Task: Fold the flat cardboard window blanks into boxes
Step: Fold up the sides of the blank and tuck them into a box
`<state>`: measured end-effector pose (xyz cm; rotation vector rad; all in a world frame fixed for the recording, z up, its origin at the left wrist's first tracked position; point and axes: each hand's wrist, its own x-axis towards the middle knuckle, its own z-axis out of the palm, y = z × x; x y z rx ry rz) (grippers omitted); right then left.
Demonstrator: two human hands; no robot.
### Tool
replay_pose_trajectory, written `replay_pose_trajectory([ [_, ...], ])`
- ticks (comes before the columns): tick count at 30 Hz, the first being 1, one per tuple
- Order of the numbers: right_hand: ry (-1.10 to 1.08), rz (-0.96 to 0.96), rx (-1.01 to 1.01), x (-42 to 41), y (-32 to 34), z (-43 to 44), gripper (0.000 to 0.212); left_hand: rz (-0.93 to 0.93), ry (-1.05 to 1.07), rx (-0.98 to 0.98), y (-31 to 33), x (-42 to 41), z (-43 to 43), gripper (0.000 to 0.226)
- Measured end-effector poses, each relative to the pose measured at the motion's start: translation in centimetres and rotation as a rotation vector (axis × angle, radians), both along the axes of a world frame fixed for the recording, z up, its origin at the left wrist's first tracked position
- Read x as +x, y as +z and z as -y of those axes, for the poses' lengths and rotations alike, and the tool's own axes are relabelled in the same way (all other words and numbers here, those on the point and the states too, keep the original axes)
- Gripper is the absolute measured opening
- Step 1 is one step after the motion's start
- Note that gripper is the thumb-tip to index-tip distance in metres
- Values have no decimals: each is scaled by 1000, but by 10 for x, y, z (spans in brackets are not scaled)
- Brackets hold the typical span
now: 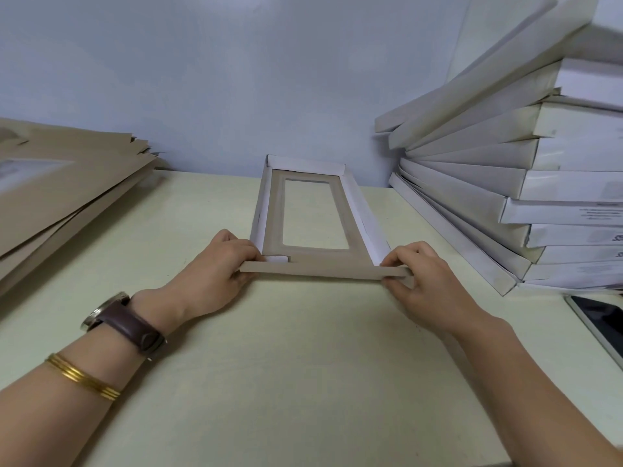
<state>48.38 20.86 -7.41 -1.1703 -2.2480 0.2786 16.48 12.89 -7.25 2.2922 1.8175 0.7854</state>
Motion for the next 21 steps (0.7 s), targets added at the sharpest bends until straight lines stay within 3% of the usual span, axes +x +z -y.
replay_pose_trajectory([
  [14, -29, -20, -88, -5, 7, -8, 20, 104, 13, 4, 2, 2, -2, 29],
  [21, -66, -143, -147, -4, 7, -11, 38, 208, 63, 29, -1, 2, -6, 31],
])
